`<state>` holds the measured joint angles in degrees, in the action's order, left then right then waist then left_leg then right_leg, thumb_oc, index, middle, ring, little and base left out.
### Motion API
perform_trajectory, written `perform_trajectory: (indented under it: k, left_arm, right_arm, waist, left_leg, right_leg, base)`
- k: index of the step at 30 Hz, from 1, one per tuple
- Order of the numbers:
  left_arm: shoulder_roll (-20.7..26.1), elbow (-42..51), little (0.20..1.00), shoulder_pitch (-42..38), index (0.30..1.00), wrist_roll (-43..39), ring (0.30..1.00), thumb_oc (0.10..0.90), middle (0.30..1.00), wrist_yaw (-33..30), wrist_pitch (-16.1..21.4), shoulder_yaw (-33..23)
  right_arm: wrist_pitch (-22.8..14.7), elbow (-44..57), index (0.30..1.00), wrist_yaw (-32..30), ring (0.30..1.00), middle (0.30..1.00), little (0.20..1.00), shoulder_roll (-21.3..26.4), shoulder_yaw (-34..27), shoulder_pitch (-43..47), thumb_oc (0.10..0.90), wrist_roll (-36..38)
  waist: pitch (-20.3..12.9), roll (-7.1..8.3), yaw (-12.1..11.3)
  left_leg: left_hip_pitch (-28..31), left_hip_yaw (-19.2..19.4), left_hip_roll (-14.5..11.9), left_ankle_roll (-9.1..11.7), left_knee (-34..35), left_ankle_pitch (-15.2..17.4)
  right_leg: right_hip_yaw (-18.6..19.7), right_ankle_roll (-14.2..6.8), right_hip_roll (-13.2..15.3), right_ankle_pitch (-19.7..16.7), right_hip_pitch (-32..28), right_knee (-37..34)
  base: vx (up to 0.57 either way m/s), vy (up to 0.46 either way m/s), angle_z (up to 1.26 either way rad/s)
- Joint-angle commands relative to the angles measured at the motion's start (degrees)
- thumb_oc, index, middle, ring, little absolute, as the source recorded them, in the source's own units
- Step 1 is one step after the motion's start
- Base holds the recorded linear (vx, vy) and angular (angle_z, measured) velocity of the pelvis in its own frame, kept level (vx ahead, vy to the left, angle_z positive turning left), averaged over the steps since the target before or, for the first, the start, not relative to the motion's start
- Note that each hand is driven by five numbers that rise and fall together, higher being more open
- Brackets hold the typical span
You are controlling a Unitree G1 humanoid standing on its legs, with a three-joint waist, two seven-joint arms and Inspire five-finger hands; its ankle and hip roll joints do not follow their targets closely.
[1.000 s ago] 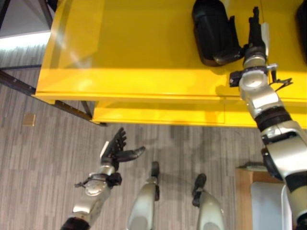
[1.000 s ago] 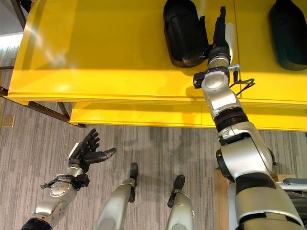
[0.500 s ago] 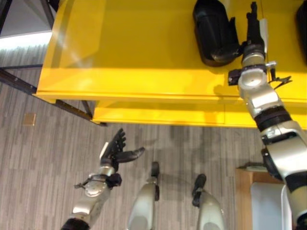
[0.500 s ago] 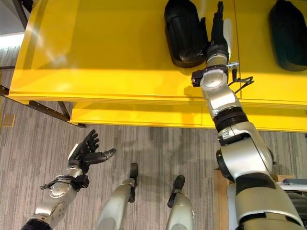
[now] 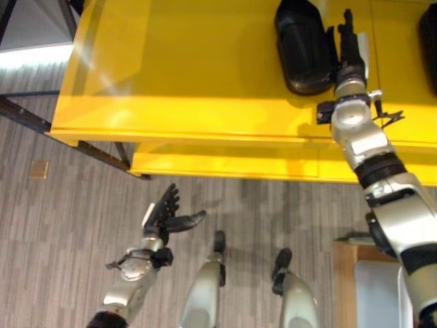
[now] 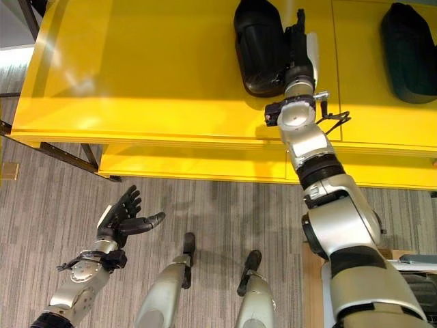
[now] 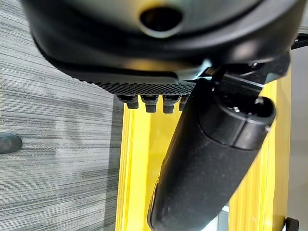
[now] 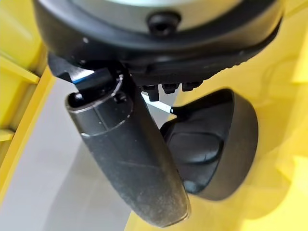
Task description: Move parts from the plastic box to the shelf.
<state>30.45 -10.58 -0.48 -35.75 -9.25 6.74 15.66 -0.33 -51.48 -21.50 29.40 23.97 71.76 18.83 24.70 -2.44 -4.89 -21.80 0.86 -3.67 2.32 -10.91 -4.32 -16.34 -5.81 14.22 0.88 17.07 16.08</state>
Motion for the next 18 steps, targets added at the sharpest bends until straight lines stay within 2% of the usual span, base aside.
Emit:
perform_trajectory:
  k: [1, 9, 18]
  left_arm:
    - [2.0, 4.4, 1.0, 0.7, 1.0, -0.9, 1.0, 0.9, 1.0, 0.5, 4.6, -0.4]
    - [1.8, 4.5, 1.0, 0.8, 1.0, -1.6, 1.0, 0.9, 1.0, 0.6, 4.2, -0.1]
    - [1.4, 4.0, 1.0, 0.8, 1.0, -1.8, 1.0, 0.9, 1.0, 0.5, 4.2, 0.0]
  right_arm:
    - [-7.1, 3.0, 1.0, -0.5, 1.0, 1.0, 1.0, 2.1, -0.2, 1.8, 0.9, 3.0]
    - [-9.0, 3.6, 1.0, 0.6, 1.0, 1.0, 1.0, 0.7, -3.0, -0.7, 0.9, 10.7]
    - [-9.8, 4.7, 1.0, 0.5, 1.0, 1.0, 1.0, 0.7, -4.4, -2.0, 0.9, 13.1]
  waist:
    - [-4.6, 2.23, -1.1]
    - [-4.4, 2.04, -1.1]
    - [-4.4, 1.96, -1.0]
  left_leg:
    - [5.7, -0.7, -3.8, 2.1, 0.6, 4.1]
    - [5.6, -0.6, -3.7, 2.1, 0.5, 4.2]
    - [5.7, -0.6, -3.7, 2.0, 0.5, 4.2]
  right_leg:
    - [3.3, -1.9, 2.8, 0.1, 3.6, 7.0]
    - [3.5, -1.9, 2.9, 0.3, 3.7, 7.3]
    - [3.6, -1.9, 2.9, 0.2, 3.8, 7.4]
  base:
    - [0.0, 0.0, 0.0]
    - [0.0, 0.0, 0.0]
    - [0.0, 0.0, 0.0]
